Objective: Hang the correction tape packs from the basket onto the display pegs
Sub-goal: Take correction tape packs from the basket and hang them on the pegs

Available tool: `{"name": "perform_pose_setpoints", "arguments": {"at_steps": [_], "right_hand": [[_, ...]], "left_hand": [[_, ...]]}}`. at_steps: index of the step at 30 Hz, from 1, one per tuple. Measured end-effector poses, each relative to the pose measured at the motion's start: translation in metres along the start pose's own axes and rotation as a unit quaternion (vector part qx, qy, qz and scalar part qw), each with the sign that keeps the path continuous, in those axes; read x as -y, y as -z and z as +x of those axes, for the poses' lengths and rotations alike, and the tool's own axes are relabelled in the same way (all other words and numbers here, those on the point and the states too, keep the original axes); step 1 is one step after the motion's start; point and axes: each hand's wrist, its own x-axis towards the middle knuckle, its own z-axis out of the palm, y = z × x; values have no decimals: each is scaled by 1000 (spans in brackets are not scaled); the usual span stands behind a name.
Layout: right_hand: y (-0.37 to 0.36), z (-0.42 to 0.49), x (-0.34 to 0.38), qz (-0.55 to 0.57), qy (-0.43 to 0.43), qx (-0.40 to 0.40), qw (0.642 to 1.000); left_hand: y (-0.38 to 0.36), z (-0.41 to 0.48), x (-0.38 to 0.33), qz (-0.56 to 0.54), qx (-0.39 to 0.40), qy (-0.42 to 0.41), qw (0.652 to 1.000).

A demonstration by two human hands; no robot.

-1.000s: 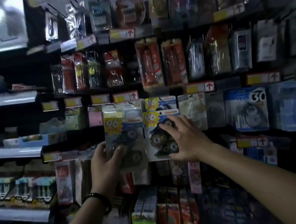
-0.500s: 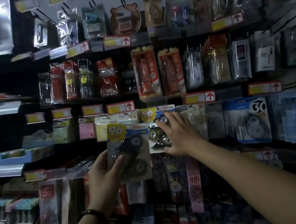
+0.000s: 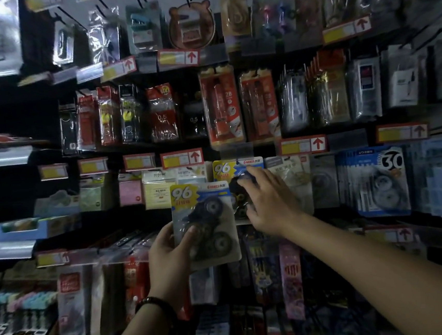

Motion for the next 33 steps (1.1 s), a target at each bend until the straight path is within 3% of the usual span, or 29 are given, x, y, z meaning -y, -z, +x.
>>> {"name": "perform_pose_setpoints", "arguments": {"at_steps": [2,3,7,13,20,33], "right_hand": [[1,-12,3,62,48,-87,993],[1,-18,5,80,80,-89,990],[7,-33,14,80,152,6,985],[4,-31,6,85,129,35,987],[2,-9,-11,8,55,54,997],[-7,6,-21,-78,99,15,992]], "left_hand": [[-4,1,0,-8,-2,11,1000],[-6,2,1,-7,-4,11,1000],[-23,-3,-3,-13,24,11,1000],[-39,-8,-5,3,45,17,999],[-42,-21,-7,167,71,-16,983],[-23,-20,-8,220,92,7,971]]}}
